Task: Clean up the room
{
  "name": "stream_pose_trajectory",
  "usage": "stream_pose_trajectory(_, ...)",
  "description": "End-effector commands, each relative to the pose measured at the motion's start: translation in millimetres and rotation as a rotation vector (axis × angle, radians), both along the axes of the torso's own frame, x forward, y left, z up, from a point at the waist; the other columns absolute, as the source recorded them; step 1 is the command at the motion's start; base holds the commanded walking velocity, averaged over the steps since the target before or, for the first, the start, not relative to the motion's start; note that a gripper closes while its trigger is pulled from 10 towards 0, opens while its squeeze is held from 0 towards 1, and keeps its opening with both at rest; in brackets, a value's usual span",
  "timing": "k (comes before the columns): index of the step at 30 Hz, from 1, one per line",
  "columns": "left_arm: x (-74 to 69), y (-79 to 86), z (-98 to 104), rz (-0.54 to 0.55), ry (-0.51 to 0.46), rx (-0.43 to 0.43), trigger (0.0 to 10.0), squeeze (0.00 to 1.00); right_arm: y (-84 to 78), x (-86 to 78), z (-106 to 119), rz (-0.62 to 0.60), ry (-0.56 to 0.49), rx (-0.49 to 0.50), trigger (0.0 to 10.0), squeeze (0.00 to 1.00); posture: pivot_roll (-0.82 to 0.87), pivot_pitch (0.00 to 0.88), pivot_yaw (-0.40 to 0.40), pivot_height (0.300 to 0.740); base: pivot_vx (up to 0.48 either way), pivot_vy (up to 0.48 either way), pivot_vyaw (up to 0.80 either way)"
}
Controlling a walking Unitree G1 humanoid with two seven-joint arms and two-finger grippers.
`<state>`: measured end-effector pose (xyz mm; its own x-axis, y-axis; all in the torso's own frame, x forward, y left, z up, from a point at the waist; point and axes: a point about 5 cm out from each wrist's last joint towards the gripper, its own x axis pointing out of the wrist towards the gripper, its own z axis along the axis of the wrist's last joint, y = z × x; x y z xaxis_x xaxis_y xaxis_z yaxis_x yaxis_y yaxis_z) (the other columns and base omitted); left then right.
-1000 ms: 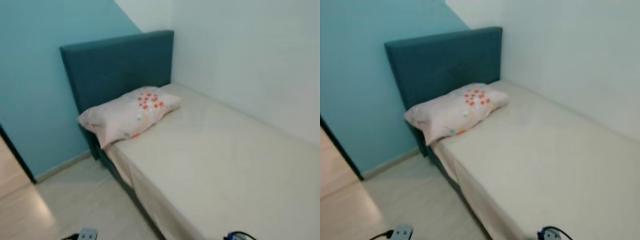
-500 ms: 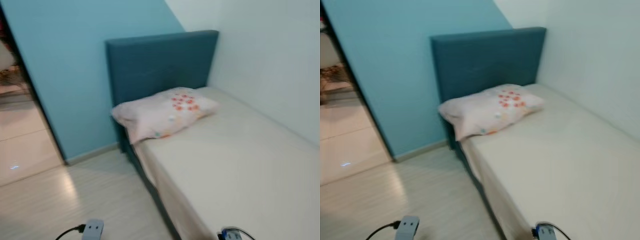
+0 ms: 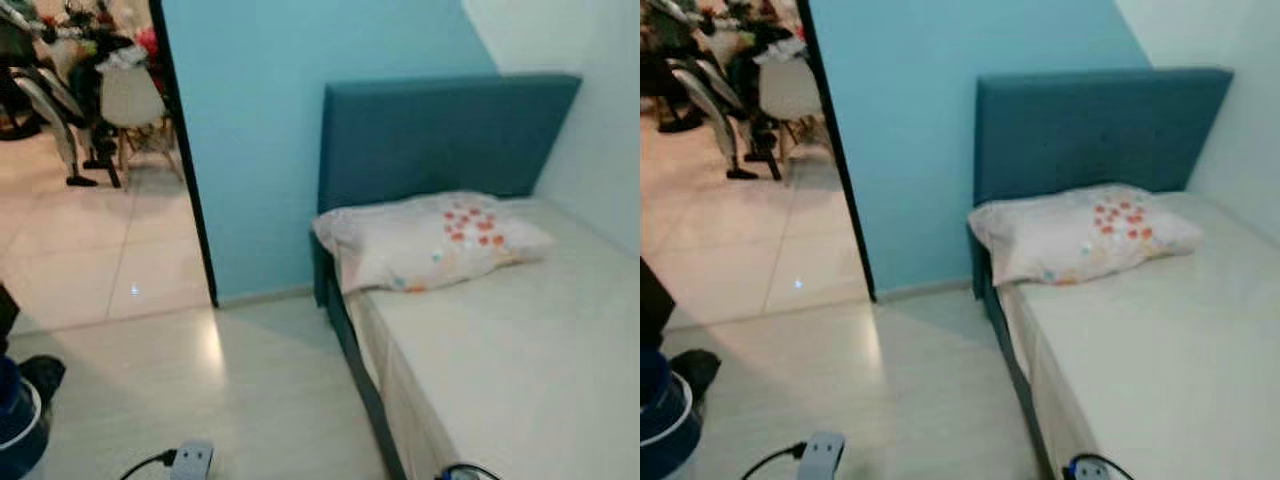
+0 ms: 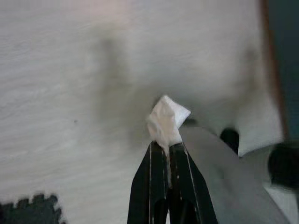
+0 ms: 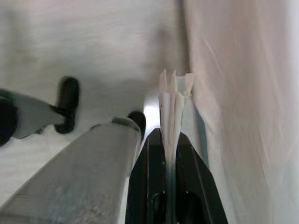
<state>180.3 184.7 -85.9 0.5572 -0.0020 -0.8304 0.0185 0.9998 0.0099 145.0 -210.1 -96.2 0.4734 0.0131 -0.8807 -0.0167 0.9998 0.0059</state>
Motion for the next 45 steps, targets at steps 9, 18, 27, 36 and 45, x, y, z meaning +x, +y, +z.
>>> stream_pose_trajectory(9, -12.4, 21.6, -2, 0.032, 0.024, -0.003, 10.0, 0.0, 3.8, -6.5, -3, 0.027, 0.022, -0.017, 10.0, 0.0, 0.09, 0.0, -0.068, 0.735, 0.0, 0.0, 0.79)
stream_pose_trajectory(18, -16.4, 26.4, -3, 0.039, 0.03, -0.005, 10.0, 0.0, -4.6, -12.3, -3, 0.048, 0.028, -0.034, 1.7, 0.0, 0.09, 0.0, -0.073, 0.735, 0.0, 0.0, 0.8)
stream_pose_trajectory(27, -10.3, 18.5, -2, 0.043, 0.019, -0.033, 10.0, 0.0, -24.0, -16.9, 0, 0.035, 0.03, -0.048, 10.0, 0.0, 0.09, 0.0, -0.073, 0.735, 0.028, 0.0, 0.79)
stream_pose_trajectory(36, -10.5, 8.4, -3, 0.066, 0.017, -0.049, 10.0, 0.0, 14.4, 0.6, -2, 0.058, 0.008, -0.016, 10.0, 0.0, 0.09, 0.0, -0.07, 0.735, 0.412, 0.0, 0.79)
stream_pose_trajectory(45, 0.5, 9.5, 2, 0.068, -0.004, -0.052, 10.0, 0.0, 28.3, 2.3, -4, 0.068, 0.008, -0.005, 10.0, 0.0, 0.08, 0.0, -0.071, 0.735, 0.48, 0.0, 0.79)
